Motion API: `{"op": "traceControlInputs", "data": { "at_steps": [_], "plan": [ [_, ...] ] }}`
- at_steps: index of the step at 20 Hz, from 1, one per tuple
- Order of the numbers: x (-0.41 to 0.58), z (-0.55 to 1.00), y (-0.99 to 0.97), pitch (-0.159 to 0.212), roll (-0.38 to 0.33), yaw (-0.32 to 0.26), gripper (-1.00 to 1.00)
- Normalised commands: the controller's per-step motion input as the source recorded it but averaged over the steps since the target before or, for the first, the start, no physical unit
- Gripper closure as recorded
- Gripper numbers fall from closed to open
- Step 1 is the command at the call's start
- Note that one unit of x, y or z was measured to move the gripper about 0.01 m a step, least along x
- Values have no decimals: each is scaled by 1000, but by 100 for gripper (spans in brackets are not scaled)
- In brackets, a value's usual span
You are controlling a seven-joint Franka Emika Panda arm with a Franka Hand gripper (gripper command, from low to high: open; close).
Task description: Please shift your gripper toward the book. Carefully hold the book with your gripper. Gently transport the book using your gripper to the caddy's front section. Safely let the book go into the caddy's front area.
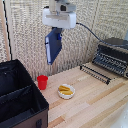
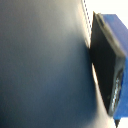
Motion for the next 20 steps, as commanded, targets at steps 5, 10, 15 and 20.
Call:
{"op": "traceControlInputs", "data": {
  "at_steps": [5, 10, 15, 20],
  "plan": [
    [-121, 371, 502, -23, -2, -204, 100],
    [-436, 395, 584, -13, 0, -98, 100],
    [-700, 284, 663, 1, -4, -4, 100],
    [-458, 34, 719, 13, -27, -54, 100]
  ]
}}
